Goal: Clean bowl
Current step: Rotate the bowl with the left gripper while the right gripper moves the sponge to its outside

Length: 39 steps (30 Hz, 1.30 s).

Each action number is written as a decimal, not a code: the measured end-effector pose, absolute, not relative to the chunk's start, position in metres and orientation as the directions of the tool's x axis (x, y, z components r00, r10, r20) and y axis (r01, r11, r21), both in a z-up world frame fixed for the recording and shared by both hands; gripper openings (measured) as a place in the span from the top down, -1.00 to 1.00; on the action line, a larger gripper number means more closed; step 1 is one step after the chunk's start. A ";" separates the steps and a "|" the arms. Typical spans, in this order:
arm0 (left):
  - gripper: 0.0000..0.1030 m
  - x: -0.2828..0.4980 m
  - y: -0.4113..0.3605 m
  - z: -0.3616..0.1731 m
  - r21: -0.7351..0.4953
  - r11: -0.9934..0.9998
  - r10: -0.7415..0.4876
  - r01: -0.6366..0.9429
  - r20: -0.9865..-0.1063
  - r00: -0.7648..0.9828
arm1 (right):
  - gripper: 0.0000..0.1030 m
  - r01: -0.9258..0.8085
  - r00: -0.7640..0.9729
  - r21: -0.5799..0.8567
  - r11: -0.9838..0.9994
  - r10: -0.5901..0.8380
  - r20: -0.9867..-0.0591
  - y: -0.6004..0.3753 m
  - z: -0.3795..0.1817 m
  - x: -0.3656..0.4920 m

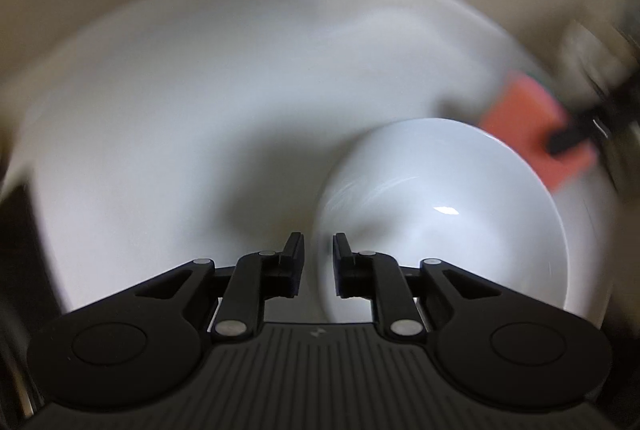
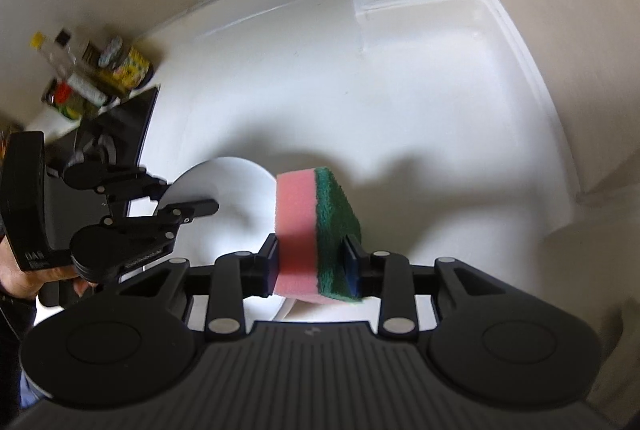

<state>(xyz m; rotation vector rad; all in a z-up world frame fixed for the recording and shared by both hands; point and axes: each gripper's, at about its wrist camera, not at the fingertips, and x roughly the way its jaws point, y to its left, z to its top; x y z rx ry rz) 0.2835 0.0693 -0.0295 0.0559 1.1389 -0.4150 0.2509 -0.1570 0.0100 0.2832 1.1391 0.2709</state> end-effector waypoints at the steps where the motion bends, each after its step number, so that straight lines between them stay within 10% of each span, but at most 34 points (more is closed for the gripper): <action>1: 0.54 0.278 0.072 -0.028 -0.183 0.937 -0.285 0.296 -0.893 0.349 | 0.44 -0.053 0.411 0.369 0.928 0.357 -0.839 -0.159 0.009 0.246; 18: 0.71 0.280 0.033 -0.019 -0.003 0.679 -0.310 0.734 -0.908 0.283 | 0.45 -0.067 0.424 0.360 0.930 0.353 -0.834 -0.169 0.020 0.239; 29: 0.74 0.236 0.041 -0.022 -0.027 0.922 -0.209 0.385 -0.874 0.438 | 0.45 0.000 0.448 0.454 0.891 0.406 -0.796 -0.186 0.011 0.228; 39: 0.72 0.246 0.043 -0.010 0.008 0.633 -0.318 0.774 -0.909 0.269 | 0.46 -0.080 0.413 0.419 0.904 0.413 -0.812 -0.181 0.014 0.230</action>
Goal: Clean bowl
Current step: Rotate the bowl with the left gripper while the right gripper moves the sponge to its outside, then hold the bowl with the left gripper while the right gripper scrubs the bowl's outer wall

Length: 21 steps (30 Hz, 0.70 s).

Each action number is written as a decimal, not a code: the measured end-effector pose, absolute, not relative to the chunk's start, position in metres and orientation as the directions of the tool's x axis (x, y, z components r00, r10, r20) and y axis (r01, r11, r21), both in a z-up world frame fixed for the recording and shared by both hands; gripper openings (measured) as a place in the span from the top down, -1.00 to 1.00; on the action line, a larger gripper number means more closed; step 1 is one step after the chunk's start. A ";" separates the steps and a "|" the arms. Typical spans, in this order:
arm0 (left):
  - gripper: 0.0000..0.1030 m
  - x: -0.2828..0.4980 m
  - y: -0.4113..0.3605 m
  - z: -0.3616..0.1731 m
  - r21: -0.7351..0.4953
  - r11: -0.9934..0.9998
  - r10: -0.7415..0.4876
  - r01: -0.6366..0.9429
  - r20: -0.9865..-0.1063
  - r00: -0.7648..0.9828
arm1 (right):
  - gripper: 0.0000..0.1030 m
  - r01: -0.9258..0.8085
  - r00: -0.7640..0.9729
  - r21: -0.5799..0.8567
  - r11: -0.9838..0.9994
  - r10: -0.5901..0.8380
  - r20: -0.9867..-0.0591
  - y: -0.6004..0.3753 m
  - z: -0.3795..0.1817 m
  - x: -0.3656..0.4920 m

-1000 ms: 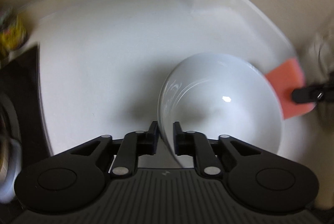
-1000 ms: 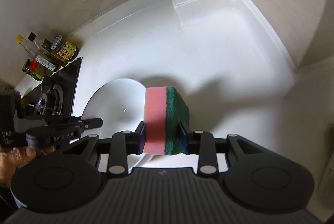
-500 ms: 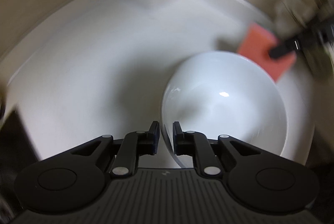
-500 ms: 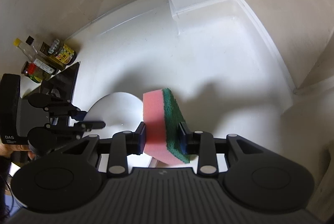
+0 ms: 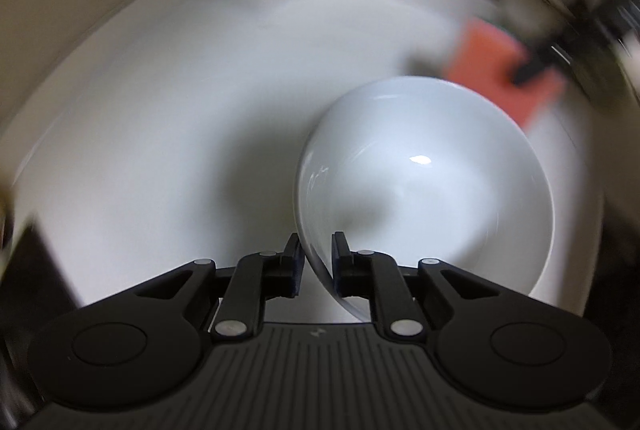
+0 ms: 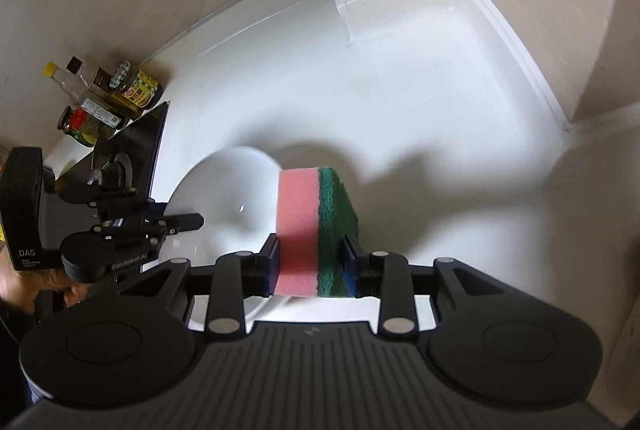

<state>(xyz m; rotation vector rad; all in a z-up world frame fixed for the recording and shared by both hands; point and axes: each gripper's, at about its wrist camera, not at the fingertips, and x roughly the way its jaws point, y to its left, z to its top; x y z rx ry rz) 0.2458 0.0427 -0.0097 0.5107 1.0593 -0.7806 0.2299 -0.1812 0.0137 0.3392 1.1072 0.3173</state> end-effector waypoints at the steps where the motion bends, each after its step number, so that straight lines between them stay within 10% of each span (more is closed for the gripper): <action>1: 0.73 0.250 0.042 -0.009 -0.010 0.621 -0.329 0.783 -0.911 0.249 | 0.45 -0.084 0.425 0.410 0.908 0.405 -0.810 -0.179 0.015 0.235; 11: 0.72 0.209 0.066 -0.015 -0.091 0.938 -0.227 0.334 -0.891 0.394 | 0.46 -0.053 0.452 0.447 0.893 0.420 -0.787 -0.181 0.008 0.224; 21: 0.69 0.221 0.062 -0.012 -0.006 0.721 -0.300 0.693 -0.904 0.304 | 0.46 -0.167 0.425 0.354 0.920 0.391 -0.816 -0.165 0.016 0.220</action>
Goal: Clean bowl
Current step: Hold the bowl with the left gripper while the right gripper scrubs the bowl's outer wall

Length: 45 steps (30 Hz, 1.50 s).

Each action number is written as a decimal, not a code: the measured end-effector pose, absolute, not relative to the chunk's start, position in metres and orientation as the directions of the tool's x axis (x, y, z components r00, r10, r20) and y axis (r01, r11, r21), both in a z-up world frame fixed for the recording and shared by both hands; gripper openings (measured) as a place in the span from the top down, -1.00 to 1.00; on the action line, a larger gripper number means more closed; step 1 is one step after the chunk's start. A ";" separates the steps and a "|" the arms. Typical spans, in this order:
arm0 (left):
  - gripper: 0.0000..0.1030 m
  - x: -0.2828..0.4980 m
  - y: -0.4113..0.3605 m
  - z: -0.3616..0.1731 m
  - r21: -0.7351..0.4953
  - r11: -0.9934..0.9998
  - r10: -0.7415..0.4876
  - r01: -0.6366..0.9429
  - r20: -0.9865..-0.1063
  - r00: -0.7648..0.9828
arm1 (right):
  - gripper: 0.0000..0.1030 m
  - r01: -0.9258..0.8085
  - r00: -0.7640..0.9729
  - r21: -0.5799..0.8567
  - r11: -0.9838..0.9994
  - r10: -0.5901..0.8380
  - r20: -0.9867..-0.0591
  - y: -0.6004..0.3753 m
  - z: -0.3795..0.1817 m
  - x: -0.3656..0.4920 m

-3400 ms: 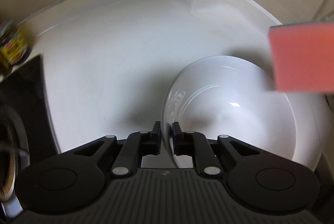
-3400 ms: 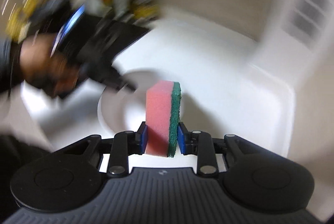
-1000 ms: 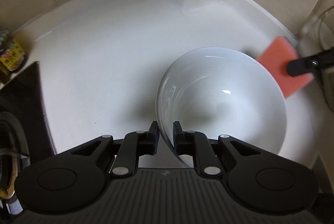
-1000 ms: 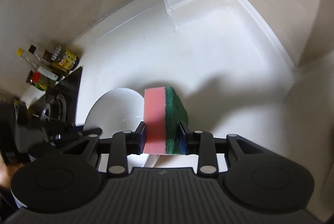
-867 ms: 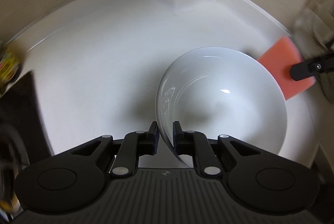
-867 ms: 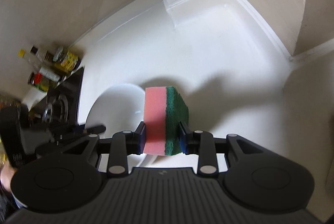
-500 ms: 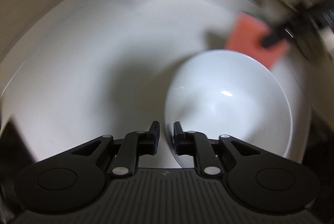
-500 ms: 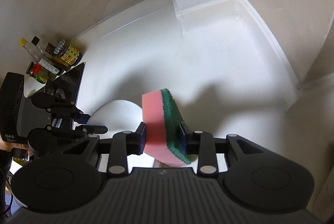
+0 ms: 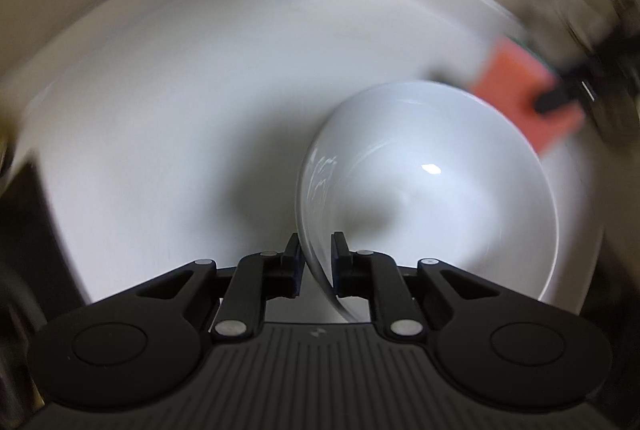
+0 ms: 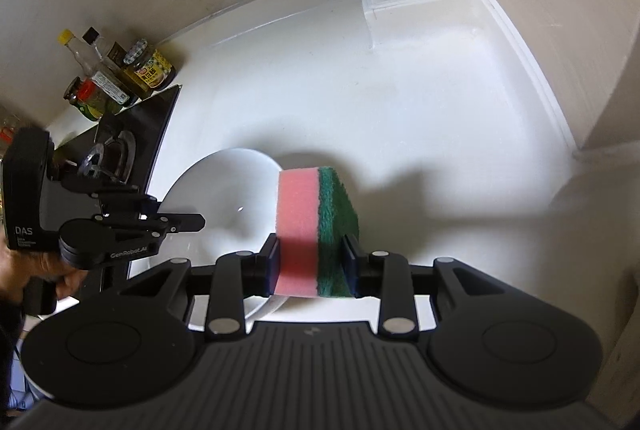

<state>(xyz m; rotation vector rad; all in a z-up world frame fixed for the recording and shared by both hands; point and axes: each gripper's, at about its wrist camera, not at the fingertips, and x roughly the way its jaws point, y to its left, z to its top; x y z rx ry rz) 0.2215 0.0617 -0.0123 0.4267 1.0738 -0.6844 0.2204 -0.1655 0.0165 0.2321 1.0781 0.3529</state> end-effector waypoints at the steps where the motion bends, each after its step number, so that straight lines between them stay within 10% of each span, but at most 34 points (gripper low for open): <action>1: 0.68 0.224 0.059 -0.012 0.007 0.675 -0.306 0.738 -0.907 0.289 | 0.46 -0.167 0.431 0.348 0.922 0.386 -0.816 -0.165 0.017 0.223; 5: 0.64 0.232 0.066 -0.009 -0.014 0.707 -0.325 0.708 -0.895 0.306 | 0.46 -0.167 0.440 0.336 0.927 0.375 -0.816 -0.165 0.019 0.229; 12: 0.78 0.199 0.090 -0.010 -0.165 0.963 -0.239 0.210 -0.886 0.397 | 0.46 -0.118 0.441 0.422 0.899 0.429 -0.789 -0.172 0.011 0.218; 23: 0.78 0.234 0.064 -0.012 -0.027 0.688 -0.330 0.725 -0.901 0.280 | 0.46 -0.179 0.432 0.349 0.920 0.392 -0.812 -0.161 0.016 0.230; 33: 0.67 0.202 0.089 -0.009 -0.097 0.926 -0.251 0.365 -0.879 0.404 | 0.46 -0.165 0.440 0.355 0.920 0.390 -0.809 -0.162 0.015 0.229; 45: 0.76 0.237 0.069 -0.007 -0.002 0.759 -0.305 0.651 -0.885 0.352 | 0.46 -0.249 0.442 0.236 0.939 0.327 -0.835 -0.148 0.022 0.229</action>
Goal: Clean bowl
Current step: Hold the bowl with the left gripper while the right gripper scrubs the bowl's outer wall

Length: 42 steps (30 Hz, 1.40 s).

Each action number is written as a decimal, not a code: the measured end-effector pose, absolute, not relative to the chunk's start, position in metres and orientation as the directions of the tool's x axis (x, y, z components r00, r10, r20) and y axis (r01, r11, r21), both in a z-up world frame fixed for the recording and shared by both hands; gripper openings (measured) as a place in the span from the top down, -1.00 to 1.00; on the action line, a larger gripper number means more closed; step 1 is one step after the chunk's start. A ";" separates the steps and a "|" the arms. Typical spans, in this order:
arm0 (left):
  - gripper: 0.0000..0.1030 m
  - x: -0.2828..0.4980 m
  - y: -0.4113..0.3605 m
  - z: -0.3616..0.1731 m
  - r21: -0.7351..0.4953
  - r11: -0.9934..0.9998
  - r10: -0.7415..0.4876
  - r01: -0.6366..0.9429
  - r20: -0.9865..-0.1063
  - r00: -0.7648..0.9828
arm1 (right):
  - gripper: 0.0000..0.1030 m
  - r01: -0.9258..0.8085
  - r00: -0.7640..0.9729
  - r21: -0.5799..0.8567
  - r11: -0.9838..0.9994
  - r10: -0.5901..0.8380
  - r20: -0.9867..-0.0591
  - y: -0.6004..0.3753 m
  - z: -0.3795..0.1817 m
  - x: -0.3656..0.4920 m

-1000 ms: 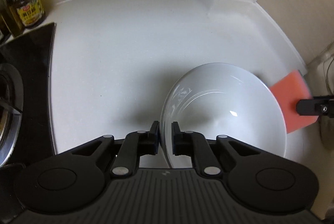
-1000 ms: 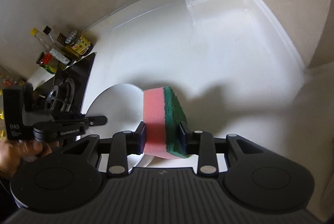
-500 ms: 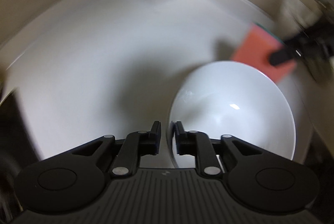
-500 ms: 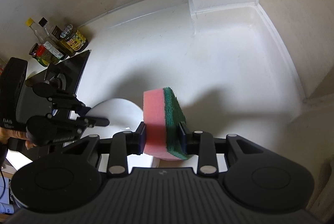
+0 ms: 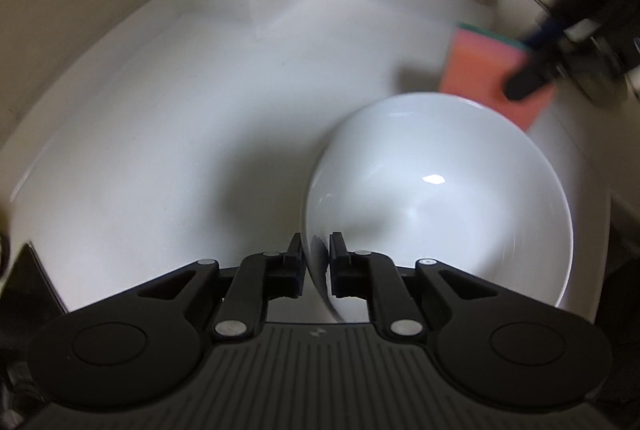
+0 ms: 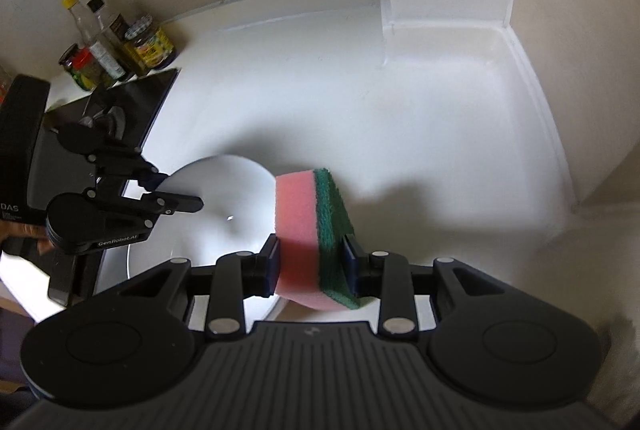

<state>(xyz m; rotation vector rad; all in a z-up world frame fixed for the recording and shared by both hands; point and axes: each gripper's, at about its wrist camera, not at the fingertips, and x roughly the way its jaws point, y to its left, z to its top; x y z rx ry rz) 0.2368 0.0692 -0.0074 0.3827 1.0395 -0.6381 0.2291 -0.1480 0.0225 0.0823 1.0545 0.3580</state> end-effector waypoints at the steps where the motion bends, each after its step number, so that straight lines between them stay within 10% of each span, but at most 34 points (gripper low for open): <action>1: 0.74 0.235 0.070 -0.007 -0.009 0.799 -0.285 0.602 -0.886 0.366 | 0.46 -0.243 0.443 0.244 0.939 0.331 -0.833 -0.149 0.022 0.228; 8: 0.75 0.204 0.078 -0.015 -0.037 0.943 -0.176 0.331 -0.898 0.403 | 0.46 -0.228 0.466 0.251 0.941 0.332 -0.820 -0.147 0.020 0.217; 22: 0.54 0.195 0.058 -0.012 0.134 0.650 -0.219 0.748 -0.909 0.353 | 0.46 -0.314 0.459 0.185 0.931 0.319 -0.829 -0.138 0.025 0.233; 42: 0.67 0.162 0.082 -0.003 0.024 0.899 -0.194 0.437 -0.874 0.447 | 0.45 -0.293 0.465 0.197 0.936 0.320 -0.825 -0.135 0.022 0.215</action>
